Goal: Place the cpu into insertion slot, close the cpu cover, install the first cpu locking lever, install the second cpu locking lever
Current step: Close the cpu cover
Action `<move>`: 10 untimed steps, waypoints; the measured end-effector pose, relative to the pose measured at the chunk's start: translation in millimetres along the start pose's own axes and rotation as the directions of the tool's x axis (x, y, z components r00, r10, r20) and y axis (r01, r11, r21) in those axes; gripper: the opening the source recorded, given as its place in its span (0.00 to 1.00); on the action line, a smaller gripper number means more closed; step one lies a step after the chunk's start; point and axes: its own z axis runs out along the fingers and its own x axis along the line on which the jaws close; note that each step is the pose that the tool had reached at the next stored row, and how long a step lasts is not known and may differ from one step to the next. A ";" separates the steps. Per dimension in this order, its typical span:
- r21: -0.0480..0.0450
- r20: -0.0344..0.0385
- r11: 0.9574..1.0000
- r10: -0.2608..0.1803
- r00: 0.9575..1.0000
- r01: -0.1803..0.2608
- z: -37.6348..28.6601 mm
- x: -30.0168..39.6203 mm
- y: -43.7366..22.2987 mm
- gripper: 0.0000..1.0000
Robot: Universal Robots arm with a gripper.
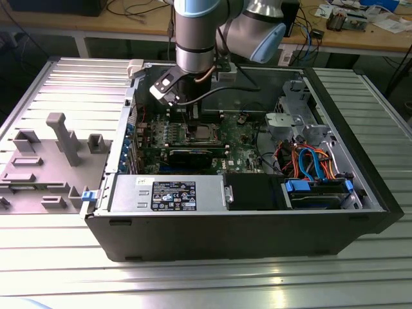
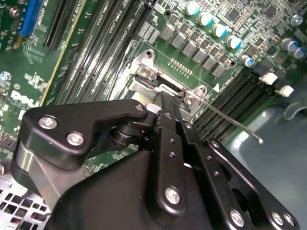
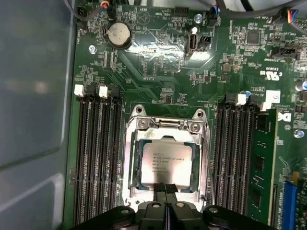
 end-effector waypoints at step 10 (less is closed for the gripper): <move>0.000 0.000 1.000 0.000 1.000 0.000 -0.3 0.0 -0.2 0.11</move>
